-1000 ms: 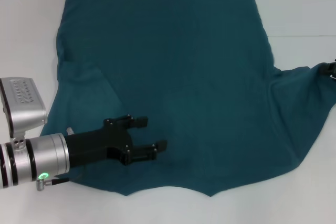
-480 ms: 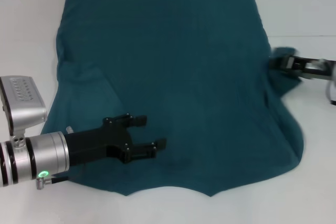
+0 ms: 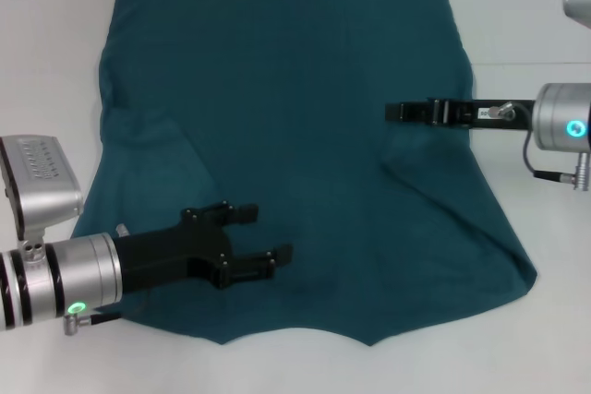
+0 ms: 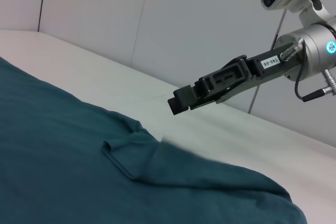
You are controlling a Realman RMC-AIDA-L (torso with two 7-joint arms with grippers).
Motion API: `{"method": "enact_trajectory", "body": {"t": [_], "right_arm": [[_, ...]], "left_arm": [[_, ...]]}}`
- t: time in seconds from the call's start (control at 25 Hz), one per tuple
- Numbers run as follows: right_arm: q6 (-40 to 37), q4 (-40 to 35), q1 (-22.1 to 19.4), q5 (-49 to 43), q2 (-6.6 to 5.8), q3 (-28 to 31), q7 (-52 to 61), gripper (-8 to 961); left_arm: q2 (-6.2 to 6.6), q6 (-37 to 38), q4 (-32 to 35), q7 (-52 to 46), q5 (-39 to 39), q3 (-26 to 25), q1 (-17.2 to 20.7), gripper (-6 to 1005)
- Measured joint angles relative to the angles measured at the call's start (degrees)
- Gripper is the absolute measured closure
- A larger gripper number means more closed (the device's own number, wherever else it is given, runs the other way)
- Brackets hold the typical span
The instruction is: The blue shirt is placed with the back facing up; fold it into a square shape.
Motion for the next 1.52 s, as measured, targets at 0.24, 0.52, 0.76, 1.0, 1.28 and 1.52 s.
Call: {"method": "enact_trajectory", "body": {"t": [0.24,0.52,0.76,1.0,1.28,1.52], "right_arm": [[0.3,-0.2,-1.8,0.0,-1.12,0.4,0.8,445],[-0.2,-0.6,-3.8,0.4,-1.42,1.7,0.9,257],[-3.6,-0.5,-6.5,6.6,-1.83,2.2,-2.6,69],[-4.3,-0.2,-8.2,8.9,-1.47,2.1,-4.9,21],[-5.1,-0.1,-8.2,8.9,-0.71,1.6,-6.0,21],[-6.2,0.0,-7.9,8.8,-0.67,1.5,-6.0,20]], "left_arm": [[-0.08,0.0,0.0,-0.1,0.0,0.0,0.1,141],[-0.08,0.0,0.0,-0.4,-0.1,-0.3,0.0,140],[0.01,0.3,0.0,-1.7,-0.2,-3.6,0.6,140],[0.08,0.0,2.4,-6.2,-0.2,-4.8,2.1,140],[0.40,-4.9,8.1,-17.3,0.2,-6.6,5.4,140],[0.77,-4.3,14.0,-25.0,1.0,-7.8,9.2,140]]}}
